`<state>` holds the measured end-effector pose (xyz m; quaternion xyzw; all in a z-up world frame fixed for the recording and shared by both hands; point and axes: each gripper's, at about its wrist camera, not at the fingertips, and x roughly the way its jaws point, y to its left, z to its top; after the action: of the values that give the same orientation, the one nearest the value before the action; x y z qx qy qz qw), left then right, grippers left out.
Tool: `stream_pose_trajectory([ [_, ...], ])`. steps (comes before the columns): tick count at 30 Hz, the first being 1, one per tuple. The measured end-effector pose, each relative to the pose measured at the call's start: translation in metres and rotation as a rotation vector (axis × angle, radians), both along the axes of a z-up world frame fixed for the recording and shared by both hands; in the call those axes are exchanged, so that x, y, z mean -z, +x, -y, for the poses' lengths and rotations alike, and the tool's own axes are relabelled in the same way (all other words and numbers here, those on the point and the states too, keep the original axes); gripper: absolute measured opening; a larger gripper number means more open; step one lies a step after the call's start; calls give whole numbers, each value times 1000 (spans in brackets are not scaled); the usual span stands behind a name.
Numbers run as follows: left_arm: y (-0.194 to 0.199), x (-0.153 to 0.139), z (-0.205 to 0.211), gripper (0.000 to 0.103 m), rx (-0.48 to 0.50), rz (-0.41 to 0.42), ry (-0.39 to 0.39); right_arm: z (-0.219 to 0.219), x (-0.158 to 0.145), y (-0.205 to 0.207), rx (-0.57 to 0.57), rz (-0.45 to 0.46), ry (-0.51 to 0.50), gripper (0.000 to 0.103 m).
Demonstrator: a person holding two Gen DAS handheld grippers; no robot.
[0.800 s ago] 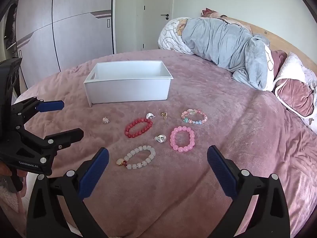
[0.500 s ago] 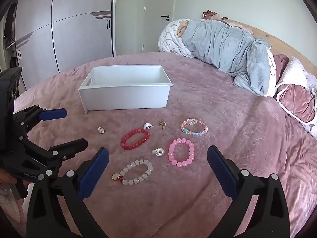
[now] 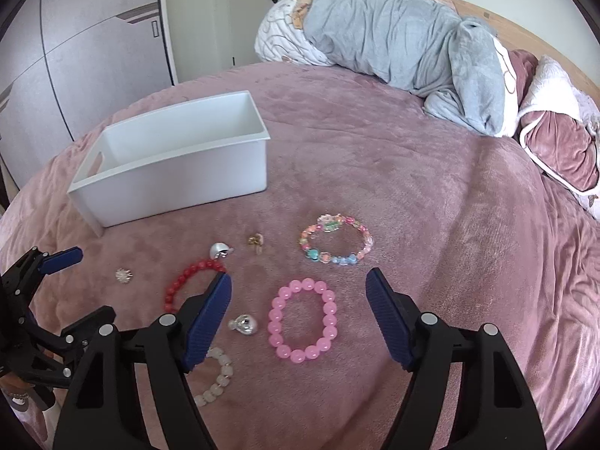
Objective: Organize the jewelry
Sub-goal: 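Move left gripper to silver brooch while right gripper moves to pink bracelet, then close left gripper on silver brooch while right gripper closes on pink bracelet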
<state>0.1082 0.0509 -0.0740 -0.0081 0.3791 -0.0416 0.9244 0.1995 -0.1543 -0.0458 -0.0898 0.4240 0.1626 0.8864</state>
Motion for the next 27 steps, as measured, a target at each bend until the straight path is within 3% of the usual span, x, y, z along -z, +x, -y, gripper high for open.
stream_pose_trajectory([
  [5,18,22,-7,75,-2,-56,7,13,26,22,69,-93,-48,62],
  [7,24,31,-7,74,-5,-70,9,17,35,28,85,-126,-49,56],
  [11,32,48,-10,62,-17,-103,-13,23,54,37,102,-203,-43,51],
  [13,35,56,-11,59,-28,-108,-20,26,63,40,105,-236,-35,43],
  [15,36,60,-12,58,-30,-107,-30,25,69,40,100,-252,-36,43],
  [22,30,74,-23,61,-17,-71,-132,19,78,36,78,-246,-60,43],
  [24,30,81,-32,80,34,-57,-243,19,81,35,78,-249,-59,43],
  [25,30,83,-36,85,63,-49,-304,21,82,34,80,-249,-51,43],
  [27,29,85,-40,90,74,-38,-350,24,84,33,82,-254,-36,43],
])
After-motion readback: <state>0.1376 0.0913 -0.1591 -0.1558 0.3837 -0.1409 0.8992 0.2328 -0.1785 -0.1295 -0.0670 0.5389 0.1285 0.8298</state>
